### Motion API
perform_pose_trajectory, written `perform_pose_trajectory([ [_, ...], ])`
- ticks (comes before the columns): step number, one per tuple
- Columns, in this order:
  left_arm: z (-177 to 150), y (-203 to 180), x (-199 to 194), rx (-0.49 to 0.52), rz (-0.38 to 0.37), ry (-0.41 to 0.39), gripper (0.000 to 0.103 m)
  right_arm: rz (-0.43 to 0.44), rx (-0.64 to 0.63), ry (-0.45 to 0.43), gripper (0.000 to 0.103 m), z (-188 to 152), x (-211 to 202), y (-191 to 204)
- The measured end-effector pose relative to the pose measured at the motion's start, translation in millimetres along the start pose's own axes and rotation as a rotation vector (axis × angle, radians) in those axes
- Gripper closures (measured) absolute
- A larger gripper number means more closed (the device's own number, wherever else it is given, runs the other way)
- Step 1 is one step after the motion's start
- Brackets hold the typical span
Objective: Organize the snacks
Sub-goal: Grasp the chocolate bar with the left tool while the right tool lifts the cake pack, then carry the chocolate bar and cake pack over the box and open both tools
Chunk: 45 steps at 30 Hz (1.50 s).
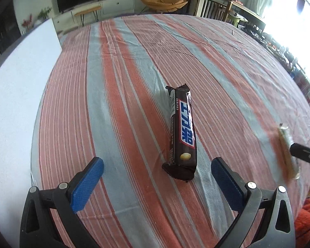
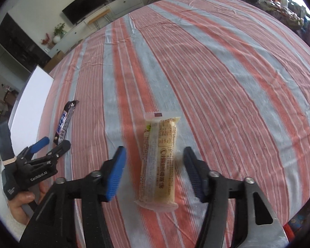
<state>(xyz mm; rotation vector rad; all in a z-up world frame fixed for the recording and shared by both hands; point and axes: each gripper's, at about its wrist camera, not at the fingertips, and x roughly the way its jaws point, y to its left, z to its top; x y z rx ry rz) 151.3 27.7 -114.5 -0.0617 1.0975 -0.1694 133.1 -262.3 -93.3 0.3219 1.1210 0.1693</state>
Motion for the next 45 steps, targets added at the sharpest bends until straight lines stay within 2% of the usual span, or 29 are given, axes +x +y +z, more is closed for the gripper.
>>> perform_pose_trajectory([
  [1,3,4,-4,-0.038,-0.024,0.002,0.005,0.000,0.014,0.015,0.035,-1,-2,-2],
  [3,11,5,-12,-0.054,-0.020,-0.015,0.007,0.008,0.065,0.057,0.035,4,-1,-7],
  [6,22,-11,-13,0.037,0.030,-0.022,0.011,0.005,0.111,0.135,0.035,8,6,-8],
  [9,27,-27,2,0.135,0.100,0.016,0.029,-0.078,0.034,0.165,0.035,7,11,6],
  [10,27,-31,7,0.147,0.117,0.029,0.036,-0.098,0.012,0.164,0.035,5,12,12],
  [12,28,-30,13,0.137,0.108,0.034,0.042,-0.118,-0.014,0.153,0.038,3,14,21],
  [13,29,-28,12,0.121,0.099,0.025,0.056,-0.124,-0.029,0.149,0.041,3,17,25],
  [14,30,-26,10,0.106,0.073,0.021,0.081,-0.151,-0.052,0.142,0.049,2,18,29],
  [15,29,-24,7,0.092,0.065,0.022,0.085,-0.192,-0.081,0.132,0.074,2,18,32],
  [16,27,-20,2,0.077,0.070,0.012,0.086,-0.196,-0.080,0.124,0.074,1,16,32],
  [24,-13,15,-76,-0.083,-0.129,-0.096,0.086,-0.094,-0.046,0.042,0.074,-8,-23,39],
  [27,-25,28,-122,-0.126,-0.198,-0.155,0.086,-0.039,-0.073,0.012,0.074,-8,-39,65],
  [30,-33,48,-181,-0.142,-0.240,-0.250,0.086,0.038,-0.135,-0.019,0.074,-4,-54,114],
  [33,-42,82,-234,-0.154,-0.196,-0.350,0.086,0.121,-0.228,-0.048,0.074,0,-72,174],
  [37,-52,151,-266,-0.212,-0.019,-0.404,0.086,0.242,-0.356,-0.070,0.074,-2,-86,263],
  [40,-66,209,-264,-0.295,0.122,-0.382,0.086,0.328,-0.434,-0.056,0.074,-10,-82,327],
  [45,-94,275,-243,-0.383,0.244,-0.330,0.086,0.415,-0.547,-0.008,0.073,-39,-53,408],
])
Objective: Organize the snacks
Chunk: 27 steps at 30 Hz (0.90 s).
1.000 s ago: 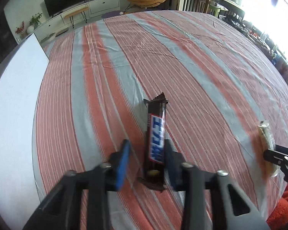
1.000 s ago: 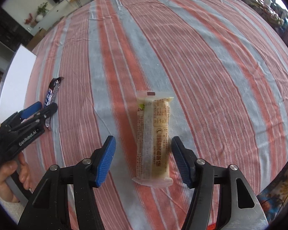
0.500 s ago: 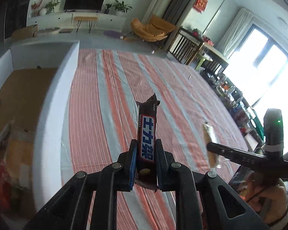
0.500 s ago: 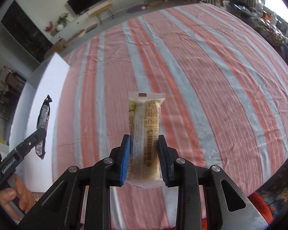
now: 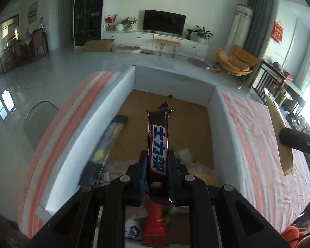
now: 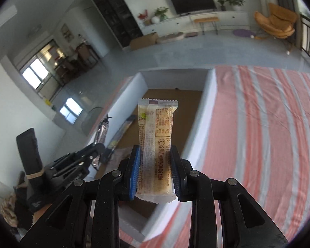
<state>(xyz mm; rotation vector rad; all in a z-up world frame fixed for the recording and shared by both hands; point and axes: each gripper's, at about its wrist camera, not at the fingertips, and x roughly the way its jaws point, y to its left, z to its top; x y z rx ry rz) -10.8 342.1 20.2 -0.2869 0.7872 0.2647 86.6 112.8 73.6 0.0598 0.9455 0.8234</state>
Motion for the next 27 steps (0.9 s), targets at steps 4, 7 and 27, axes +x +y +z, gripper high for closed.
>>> perform_pose_trajectory([
  [4,-9,13,8,0.015,0.074,-0.012,0.066,0.081,0.002,0.011,0.062,-2,41,20],
  [7,-12,15,3,0.022,0.103,-0.058,0.025,0.085,0.008,0.026,0.061,-6,52,18],
  [27,-30,-22,-27,0.021,0.294,-0.053,0.000,-0.246,-0.198,0.014,0.025,-49,13,22],
])
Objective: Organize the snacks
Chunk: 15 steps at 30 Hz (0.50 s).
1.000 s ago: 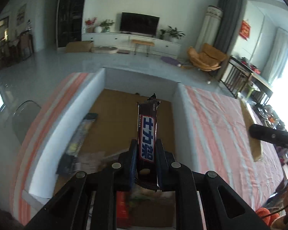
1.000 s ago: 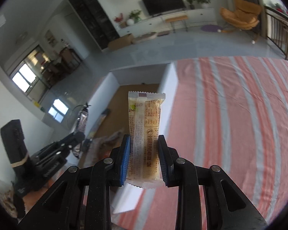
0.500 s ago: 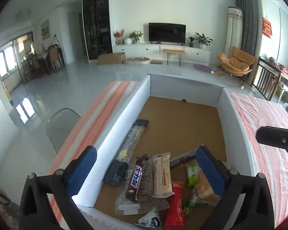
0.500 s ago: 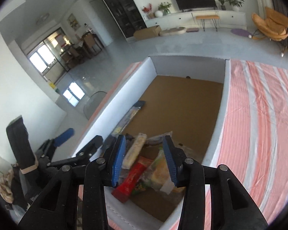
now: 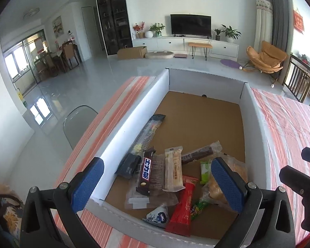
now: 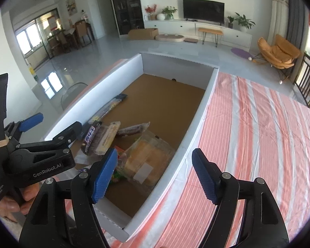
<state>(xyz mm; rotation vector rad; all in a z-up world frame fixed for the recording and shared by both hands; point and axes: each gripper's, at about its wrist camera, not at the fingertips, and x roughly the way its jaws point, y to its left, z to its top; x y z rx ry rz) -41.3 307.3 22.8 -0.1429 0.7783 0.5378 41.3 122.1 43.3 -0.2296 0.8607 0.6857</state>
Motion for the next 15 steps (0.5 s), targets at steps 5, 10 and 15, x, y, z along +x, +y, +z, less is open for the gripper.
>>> perform_pose_trajectory([
  [5,-4,8,-8,-0.024,0.000,-0.022,0.000,-0.013,0.020,-0.003,0.025,-2,-3,0],
  [10,-2,14,-18,-0.026,0.036,-0.063,0.000,-0.033,0.012,-0.010,0.025,-6,-2,3],
  [15,-3,11,-22,0.003,0.044,-0.072,0.000,-0.025,0.005,-0.014,0.025,-7,-1,9],
])
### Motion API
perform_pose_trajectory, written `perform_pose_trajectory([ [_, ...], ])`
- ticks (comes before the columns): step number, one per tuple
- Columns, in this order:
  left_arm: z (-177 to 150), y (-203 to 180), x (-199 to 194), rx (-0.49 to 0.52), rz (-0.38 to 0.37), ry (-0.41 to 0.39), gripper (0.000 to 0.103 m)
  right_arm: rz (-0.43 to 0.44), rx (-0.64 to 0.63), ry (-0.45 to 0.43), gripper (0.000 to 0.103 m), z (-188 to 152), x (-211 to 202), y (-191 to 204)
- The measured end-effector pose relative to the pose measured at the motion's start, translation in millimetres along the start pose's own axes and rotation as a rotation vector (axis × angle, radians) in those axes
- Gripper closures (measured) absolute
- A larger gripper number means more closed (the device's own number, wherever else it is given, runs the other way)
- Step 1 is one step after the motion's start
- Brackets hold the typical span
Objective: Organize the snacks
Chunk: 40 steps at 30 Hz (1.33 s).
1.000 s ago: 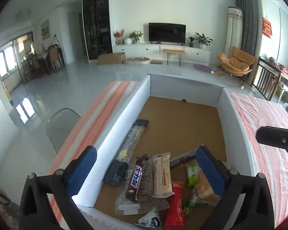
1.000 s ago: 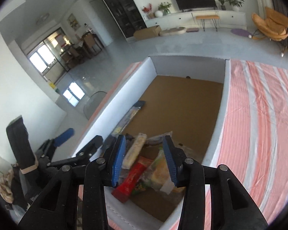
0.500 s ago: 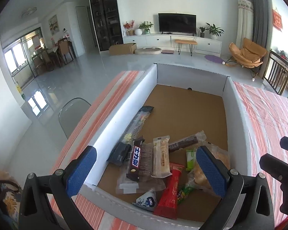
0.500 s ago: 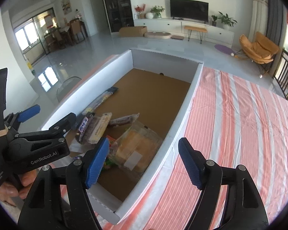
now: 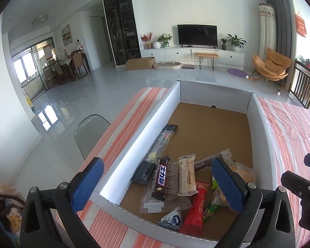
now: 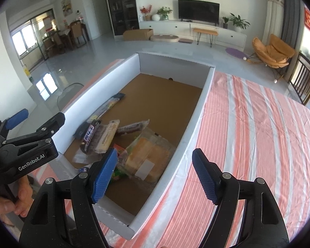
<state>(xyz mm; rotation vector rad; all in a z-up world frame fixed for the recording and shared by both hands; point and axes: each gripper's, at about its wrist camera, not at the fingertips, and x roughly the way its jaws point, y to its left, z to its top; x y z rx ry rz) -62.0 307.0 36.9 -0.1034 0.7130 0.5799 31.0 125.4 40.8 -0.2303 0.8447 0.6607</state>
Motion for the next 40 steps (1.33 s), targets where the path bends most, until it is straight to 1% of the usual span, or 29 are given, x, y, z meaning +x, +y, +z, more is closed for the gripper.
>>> perform_pose_trajectory([
  [4,-2,3,-1,-0.012,-0.020,-0.006,0.000,-0.002,-0.010,-0.006,0.025,0,0,5],
  [9,-1,0,0,0.039,0.049,0.006,0.000,-0.001,-0.016,-0.004,0.025,0,2,10],
  [14,-2,1,0,0.033,0.020,0.003,0.000,-0.007,-0.017,0.003,0.025,1,4,13],
  [18,-2,-3,0,0.052,0.021,-0.002,0.000,-0.011,-0.020,0.004,0.025,1,5,14],
  [33,-4,-1,10,0.047,0.003,0.016,0.000,-0.016,-0.029,0.031,0.025,0,13,16],
  [37,-4,1,11,0.028,-0.023,0.024,0.000,-0.018,-0.031,0.033,0.025,-1,14,17],
  [40,-5,1,11,0.020,-0.022,0.037,0.000,-0.017,-0.031,0.032,0.025,0,14,17],
])
